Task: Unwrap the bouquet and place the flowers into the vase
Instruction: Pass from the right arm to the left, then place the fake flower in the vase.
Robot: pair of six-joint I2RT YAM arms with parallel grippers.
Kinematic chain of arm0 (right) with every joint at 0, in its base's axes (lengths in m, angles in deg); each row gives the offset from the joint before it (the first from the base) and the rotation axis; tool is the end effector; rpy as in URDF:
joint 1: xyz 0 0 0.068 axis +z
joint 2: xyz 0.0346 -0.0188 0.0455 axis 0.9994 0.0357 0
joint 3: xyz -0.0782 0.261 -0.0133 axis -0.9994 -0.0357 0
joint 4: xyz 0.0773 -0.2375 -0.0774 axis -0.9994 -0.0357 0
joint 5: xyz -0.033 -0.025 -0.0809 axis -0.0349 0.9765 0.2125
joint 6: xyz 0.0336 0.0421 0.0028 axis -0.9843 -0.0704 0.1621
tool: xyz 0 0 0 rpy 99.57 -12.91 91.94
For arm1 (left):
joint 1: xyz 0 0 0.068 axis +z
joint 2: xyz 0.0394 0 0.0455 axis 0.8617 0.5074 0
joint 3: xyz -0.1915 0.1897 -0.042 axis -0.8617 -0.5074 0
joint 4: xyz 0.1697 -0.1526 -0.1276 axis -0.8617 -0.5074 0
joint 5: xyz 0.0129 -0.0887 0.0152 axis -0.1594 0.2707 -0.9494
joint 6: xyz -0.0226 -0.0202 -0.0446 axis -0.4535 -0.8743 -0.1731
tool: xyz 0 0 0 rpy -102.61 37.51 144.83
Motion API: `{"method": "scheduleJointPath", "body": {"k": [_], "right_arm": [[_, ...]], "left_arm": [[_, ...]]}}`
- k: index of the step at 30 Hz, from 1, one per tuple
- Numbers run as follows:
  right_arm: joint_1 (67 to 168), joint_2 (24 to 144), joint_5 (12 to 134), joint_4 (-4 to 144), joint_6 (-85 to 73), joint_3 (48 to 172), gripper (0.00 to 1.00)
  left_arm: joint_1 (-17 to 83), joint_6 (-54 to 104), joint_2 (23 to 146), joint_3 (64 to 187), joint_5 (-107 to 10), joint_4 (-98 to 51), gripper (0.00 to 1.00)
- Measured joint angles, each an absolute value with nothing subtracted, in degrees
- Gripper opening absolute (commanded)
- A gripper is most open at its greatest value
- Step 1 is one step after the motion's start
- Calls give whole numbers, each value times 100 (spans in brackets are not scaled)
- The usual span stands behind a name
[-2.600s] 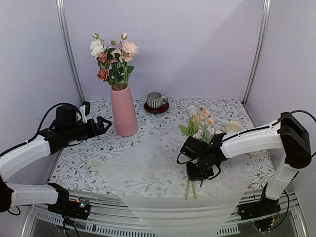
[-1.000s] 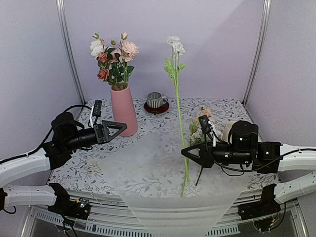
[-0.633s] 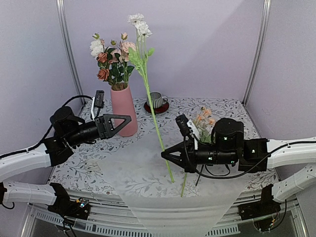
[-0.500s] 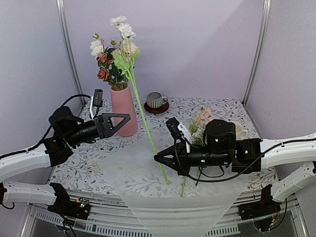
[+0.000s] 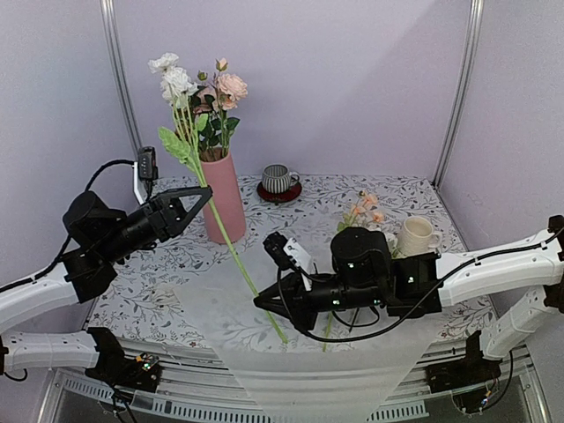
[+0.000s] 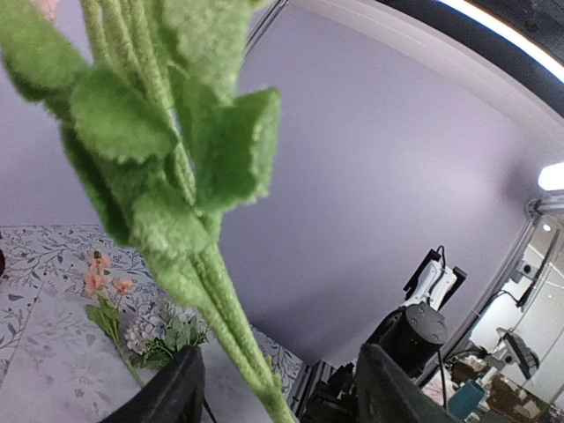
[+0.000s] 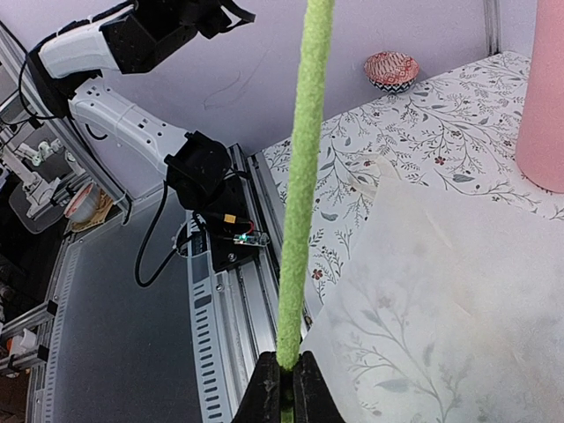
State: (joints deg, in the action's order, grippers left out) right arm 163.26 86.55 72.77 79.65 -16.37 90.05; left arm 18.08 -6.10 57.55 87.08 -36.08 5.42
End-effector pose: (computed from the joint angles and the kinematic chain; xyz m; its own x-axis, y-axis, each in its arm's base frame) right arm 0.0813 0.3286 0.2774 -0.3694 -0.2652 -0.8906 -0.9230 0.2163 0.3184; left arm 0.1416 -0.1415 0.3379 -0.4299 -0.4644 -0.7743 0.7875 0.2266 -0.5732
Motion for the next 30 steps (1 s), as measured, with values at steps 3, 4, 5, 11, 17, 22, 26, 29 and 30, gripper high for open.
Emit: {"method": "scheduleJointPath", "body": {"k": [3, 4, 5, 11, 17, 22, 26, 29, 30], "right_arm": [[16346, 8731, 7259, 7967, -1624, 9056, 2], [16350, 8742, 7257, 7965, -1621, 9058, 2], [16355, 8751, 7255, 7963, -1619, 9060, 2], [16387, 8781, 7259, 7912, -1586, 9128, 16], [16409, 8781, 7393, 7849, -1554, 9132, 48], [16409, 8753, 7747, 7860, -1525, 9102, 66], [16407, 8565, 8285, 7853, -1521, 8957, 71], [16387, 8390, 8835, 7829, -1530, 8848, 71], [16359, 8360, 8967, 7812, -1538, 8831, 71]], "left_arm": [[1802, -577, 5735, 8708, -3654, 555, 49], [1802, -575, 5737, 8708, -3669, 551, 46], [1802, -568, 5737, 8708, -3687, 549, 42], [1797, -570, 5753, 8708, -3803, 470, 14], [1788, -496, 5755, 8710, -3949, 251, 3], [1788, -387, 5755, 8710, -4104, -46, 3], [1788, -240, 5755, 8715, -4299, -293, 3], [1788, -44, 5755, 8780, -4489, -601, 3], [1788, 11, 5755, 8817, -4550, -686, 3]]}}
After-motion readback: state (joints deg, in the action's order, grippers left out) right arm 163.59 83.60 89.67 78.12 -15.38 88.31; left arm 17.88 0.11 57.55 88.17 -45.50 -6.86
